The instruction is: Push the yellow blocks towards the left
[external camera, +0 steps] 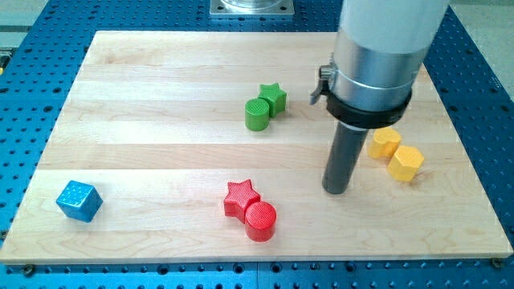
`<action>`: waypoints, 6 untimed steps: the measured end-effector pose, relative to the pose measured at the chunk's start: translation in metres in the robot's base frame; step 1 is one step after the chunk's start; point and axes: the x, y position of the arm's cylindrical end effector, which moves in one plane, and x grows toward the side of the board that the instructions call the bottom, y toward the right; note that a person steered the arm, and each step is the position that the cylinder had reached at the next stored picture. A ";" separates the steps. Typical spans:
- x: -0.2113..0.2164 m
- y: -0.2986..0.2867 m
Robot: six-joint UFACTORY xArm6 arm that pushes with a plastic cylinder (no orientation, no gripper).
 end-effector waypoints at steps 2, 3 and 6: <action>0.050 0.052; 0.039 0.081; -0.029 0.096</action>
